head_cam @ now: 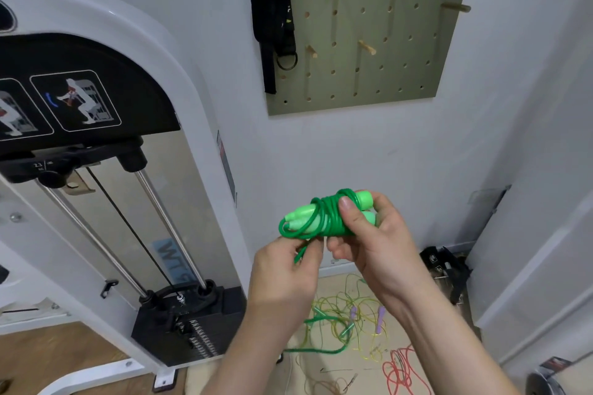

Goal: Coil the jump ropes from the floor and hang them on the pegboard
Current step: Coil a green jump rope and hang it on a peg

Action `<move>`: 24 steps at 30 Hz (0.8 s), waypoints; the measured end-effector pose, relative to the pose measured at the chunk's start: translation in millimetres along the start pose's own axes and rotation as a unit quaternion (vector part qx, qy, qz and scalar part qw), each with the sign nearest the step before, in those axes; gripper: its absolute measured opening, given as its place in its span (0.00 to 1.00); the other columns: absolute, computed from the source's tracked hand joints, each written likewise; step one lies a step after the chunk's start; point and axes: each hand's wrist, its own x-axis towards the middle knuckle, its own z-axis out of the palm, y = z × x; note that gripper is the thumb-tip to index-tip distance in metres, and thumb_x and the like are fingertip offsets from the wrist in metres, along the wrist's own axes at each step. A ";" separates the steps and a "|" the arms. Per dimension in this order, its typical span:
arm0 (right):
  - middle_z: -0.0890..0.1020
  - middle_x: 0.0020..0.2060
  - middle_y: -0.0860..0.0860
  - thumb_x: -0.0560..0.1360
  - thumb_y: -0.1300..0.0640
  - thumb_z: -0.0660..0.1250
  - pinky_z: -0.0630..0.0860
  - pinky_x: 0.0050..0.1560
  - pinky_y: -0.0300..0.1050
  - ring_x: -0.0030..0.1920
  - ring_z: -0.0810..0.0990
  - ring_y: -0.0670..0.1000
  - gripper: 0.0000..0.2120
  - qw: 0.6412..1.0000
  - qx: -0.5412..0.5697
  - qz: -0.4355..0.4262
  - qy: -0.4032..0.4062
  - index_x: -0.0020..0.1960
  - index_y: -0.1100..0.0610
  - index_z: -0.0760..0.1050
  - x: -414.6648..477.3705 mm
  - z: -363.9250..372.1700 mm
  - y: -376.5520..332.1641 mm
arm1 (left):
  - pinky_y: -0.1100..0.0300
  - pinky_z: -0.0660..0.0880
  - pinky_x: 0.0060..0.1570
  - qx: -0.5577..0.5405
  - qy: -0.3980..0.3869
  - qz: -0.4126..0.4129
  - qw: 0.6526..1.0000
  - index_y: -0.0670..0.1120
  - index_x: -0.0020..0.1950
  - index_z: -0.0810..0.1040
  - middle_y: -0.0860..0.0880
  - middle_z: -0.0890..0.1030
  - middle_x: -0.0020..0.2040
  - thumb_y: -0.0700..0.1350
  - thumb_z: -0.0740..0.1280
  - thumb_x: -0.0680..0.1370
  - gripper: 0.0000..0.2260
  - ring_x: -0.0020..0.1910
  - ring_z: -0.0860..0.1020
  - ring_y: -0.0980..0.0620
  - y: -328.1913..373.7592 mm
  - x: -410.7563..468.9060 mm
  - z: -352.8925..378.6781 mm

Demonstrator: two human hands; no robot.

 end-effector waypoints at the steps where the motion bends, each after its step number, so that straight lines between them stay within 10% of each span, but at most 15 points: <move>1: 0.78 0.37 0.59 0.76 0.56 0.66 0.72 0.26 0.40 0.26 0.73 0.50 0.12 0.999 -0.021 -0.012 0.022 0.54 0.61 0.67 -0.1 0.7 5.8 | 0.54 0.68 0.33 0.041 -0.021 0.025 0.999 0.48 0.38 0.78 0.52 0.72 0.27 0.51 0.62 0.75 0.10 0.28 0.69 0.55 1.3 -0.7 -1.4; 6: 0.77 0.40 0.53 0.77 0.53 0.68 0.75 0.35 0.47 0.34 0.76 0.54 0.10 0.970 -0.183 -0.113 0.115 0.53 0.51 0.67 4.4 -5.3 35.4 | 0.56 0.63 0.36 0.310 -0.059 0.140 0.939 0.51 0.46 0.74 0.50 0.78 0.37 0.49 0.59 0.80 0.07 0.39 0.77 0.47 15.9 -2.9 -5.2; 10: 0.77 0.43 0.50 0.75 0.51 0.68 0.74 0.46 0.42 0.44 0.77 0.52 0.12 0.925 -0.307 -0.194 0.113 0.53 0.47 0.66 4.7 -14.5 40.4 | 0.64 0.56 0.24 0.438 -0.074 0.201 0.873 0.51 0.30 0.73 0.52 0.73 0.23 0.47 0.79 0.61 0.14 0.19 0.73 0.50 10.9 -5.5 -3.9; 18: 0.76 0.41 0.48 0.73 0.51 0.67 0.73 0.38 0.43 0.37 0.76 0.51 0.14 0.869 -0.432 -0.239 0.027 0.56 0.47 0.66 10.0 -32.8 16.7 | 0.61 0.70 0.21 0.400 -0.029 0.300 0.866 0.50 0.33 0.79 0.53 0.76 0.27 0.55 0.75 0.67 0.11 0.25 0.76 0.49 24.6 21.5 -40.0; 24: 0.75 0.37 0.41 0.73 0.54 0.68 0.69 0.36 0.37 0.34 0.72 0.44 0.11 0.877 -0.424 -0.180 -0.135 0.53 0.48 0.70 -1.4 -31.2 -8.4 | 0.55 0.77 0.38 0.294 -0.104 0.259 0.914 0.54 0.41 0.83 0.55 0.83 0.37 0.62 0.63 0.72 0.16 0.40 0.81 0.54 37.6 50.6 -60.4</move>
